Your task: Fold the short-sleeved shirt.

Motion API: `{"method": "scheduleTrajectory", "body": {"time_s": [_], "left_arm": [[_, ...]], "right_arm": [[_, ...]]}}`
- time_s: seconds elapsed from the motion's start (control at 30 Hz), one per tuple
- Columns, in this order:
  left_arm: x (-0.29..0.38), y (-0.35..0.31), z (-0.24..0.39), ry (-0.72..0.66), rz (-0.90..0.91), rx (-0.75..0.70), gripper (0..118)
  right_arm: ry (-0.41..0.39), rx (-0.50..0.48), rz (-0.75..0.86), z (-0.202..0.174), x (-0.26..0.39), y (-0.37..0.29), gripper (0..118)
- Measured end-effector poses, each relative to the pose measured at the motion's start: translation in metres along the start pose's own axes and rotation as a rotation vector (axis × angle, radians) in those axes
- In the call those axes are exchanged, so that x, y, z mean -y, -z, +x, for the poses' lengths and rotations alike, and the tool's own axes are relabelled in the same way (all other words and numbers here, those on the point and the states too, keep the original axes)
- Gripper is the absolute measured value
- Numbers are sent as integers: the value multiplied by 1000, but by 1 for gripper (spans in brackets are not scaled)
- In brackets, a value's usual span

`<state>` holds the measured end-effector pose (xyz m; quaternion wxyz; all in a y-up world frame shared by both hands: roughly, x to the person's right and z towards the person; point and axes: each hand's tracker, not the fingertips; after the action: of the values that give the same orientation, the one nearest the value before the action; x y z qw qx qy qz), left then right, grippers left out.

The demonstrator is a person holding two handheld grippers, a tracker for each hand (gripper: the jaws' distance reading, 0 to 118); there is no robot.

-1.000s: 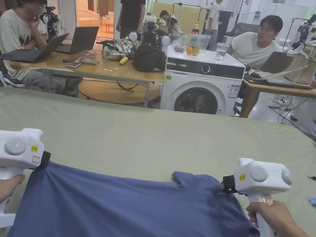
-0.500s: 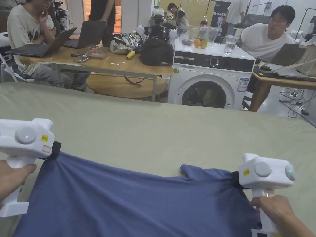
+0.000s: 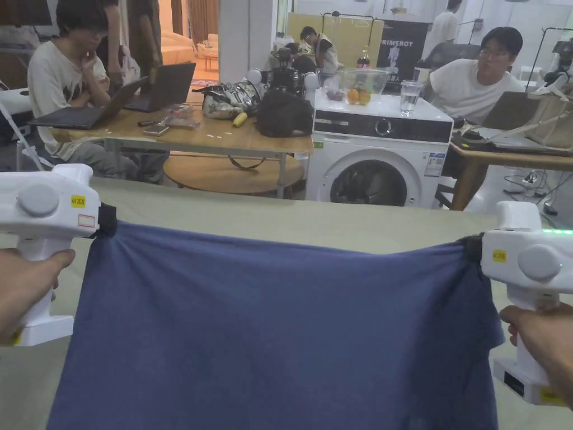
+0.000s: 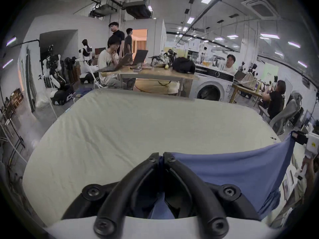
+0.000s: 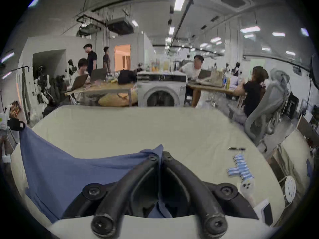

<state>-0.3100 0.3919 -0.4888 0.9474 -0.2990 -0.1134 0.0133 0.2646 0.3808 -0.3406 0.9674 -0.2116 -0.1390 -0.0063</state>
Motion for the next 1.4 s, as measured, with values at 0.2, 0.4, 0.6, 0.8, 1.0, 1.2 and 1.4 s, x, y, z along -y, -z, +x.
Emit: {"method": "scheduleTrajectory", "body": {"time_s": [0.2,0.4,0.6,0.8,1.0,1.2,1.4], "left_arm": [[-34,-20,1,4,77,-11,0],[-87,-35,6,32,157,-29,0],[-143,-49,14,74,213,-52,0],[-183,-49,17,46,240,-56,0],[-234,-60,19,40,339,-70,0],[-255,-85,31,67,408,-90,0],[-229,-79,36,92,398,-101,0]], "right_arm": [[-26,35,68,-11,-41,-15,0],[-12,72,140,-13,-97,-18,0],[-5,92,185,-14,-157,-13,0],[18,91,213,-15,-204,2,0],[14,102,283,-17,-259,3,0],[2,107,365,-14,-295,-18,0],[-7,99,369,-11,-272,-25,0]]}}
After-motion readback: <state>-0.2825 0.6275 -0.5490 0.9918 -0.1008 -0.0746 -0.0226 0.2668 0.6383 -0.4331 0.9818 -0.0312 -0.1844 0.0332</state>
